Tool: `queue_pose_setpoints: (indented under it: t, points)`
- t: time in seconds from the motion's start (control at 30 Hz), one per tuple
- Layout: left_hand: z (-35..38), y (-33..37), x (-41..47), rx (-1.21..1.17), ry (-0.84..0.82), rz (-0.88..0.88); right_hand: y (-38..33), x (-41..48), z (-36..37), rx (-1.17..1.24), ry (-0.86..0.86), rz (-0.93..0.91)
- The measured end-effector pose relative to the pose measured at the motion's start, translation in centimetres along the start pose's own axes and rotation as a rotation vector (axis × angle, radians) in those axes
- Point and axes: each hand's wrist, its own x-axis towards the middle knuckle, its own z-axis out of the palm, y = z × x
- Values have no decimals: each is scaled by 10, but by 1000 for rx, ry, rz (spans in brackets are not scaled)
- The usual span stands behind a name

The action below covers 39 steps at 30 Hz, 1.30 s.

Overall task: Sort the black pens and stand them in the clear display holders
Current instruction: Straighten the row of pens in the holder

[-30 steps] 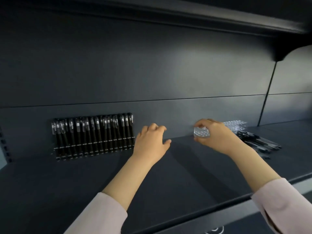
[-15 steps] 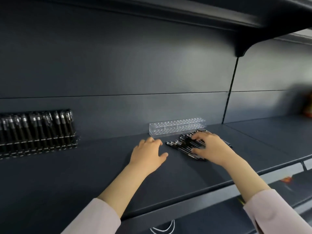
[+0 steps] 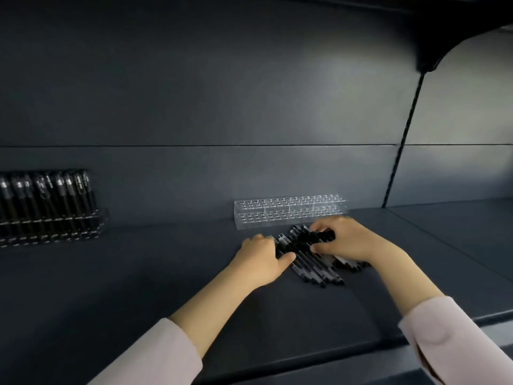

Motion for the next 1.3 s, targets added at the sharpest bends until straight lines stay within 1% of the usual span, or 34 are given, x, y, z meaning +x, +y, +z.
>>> queue_pose_setpoints:
  t: [0.13, 0.23, 0.37, 0.47, 0.57, 0.67, 0.87, 1.07, 1.3]
  points:
    - [11, 22, 15, -2, 43, -127, 18, 29, -10, 6, -134, -82]
    - [19, 40, 25, -50, 72, -242, 32, 42, -20, 14, -197, -164]
    - [26, 59, 36, -36, 81, -356, 50, 56, -27, 48, -208, -225]
    - [30, 66, 39, -36, 88, -403, 59, 61, -22, 120, -184, -259]
    - [31, 67, 42, -103, 115, -420, 63, 64, -21, 156, -181, -291]
    - [31, 66, 42, -193, 145, -421, 65, 67, -20, 121, -177, -312]
    - [29, 54, 38, -377, 160, -357, 68, 66, -19, 105, -177, -336]
    - [21, 47, 35, -310, 211, -388, 69, 64, -19, 106, -173, -330]
    - [19, 51, 34, -297, 248, -407, 69, 62, -18, 124, -144, -336]
